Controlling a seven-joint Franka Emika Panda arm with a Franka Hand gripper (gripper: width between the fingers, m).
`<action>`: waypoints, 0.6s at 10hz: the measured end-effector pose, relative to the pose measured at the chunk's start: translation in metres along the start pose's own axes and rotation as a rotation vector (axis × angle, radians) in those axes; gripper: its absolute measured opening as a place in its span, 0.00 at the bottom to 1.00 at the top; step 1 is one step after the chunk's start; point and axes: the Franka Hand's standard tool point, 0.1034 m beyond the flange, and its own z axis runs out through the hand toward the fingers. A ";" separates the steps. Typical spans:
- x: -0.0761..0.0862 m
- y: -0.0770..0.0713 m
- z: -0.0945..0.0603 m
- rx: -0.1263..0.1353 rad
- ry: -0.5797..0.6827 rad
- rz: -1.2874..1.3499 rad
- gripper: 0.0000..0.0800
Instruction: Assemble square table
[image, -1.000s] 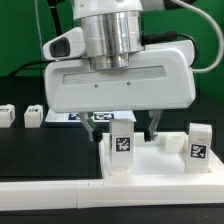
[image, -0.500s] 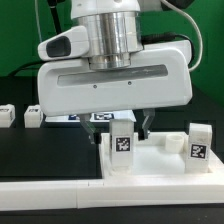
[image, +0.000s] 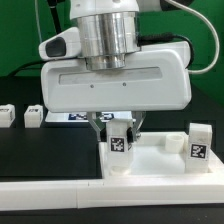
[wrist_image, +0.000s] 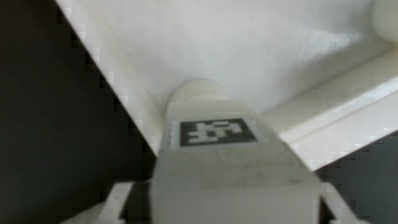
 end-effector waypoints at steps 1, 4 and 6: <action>0.000 0.001 0.001 -0.006 -0.004 0.237 0.36; -0.001 0.003 0.002 0.027 -0.063 0.831 0.36; -0.001 0.003 0.002 0.031 -0.081 0.992 0.36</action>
Offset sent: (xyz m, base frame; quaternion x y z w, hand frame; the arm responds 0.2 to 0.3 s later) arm 0.0279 0.0141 0.0069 0.1137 -0.0878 0.3667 0.9192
